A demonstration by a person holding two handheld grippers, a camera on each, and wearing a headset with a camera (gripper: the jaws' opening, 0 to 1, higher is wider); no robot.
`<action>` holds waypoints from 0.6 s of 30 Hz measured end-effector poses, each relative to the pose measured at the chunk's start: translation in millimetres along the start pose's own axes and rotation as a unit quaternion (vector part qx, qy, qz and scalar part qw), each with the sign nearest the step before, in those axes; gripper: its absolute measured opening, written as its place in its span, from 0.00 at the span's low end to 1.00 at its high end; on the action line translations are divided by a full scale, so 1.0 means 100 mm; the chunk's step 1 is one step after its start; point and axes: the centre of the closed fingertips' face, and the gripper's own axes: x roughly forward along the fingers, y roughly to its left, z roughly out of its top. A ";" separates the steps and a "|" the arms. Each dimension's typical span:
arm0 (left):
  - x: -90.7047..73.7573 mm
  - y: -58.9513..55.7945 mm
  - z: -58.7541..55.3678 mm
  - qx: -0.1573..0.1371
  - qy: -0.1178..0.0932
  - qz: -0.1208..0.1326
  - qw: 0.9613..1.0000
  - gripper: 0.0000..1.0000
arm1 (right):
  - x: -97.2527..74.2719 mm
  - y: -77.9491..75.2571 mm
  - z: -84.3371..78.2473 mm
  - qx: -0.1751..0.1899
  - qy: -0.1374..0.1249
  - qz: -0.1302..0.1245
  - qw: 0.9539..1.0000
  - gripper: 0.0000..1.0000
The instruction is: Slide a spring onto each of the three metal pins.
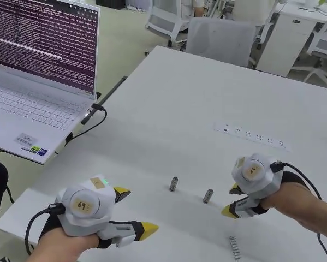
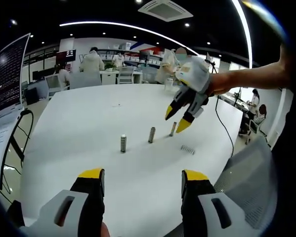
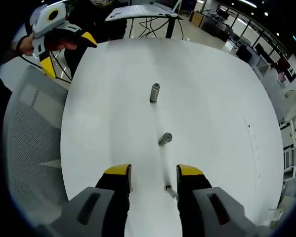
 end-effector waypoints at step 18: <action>0.02 0.02 0.02 -0.005 0.000 0.000 1.000 0.58 | -0.53 0.18 -0.20 0.162 -0.141 -0.055 0.975 0.47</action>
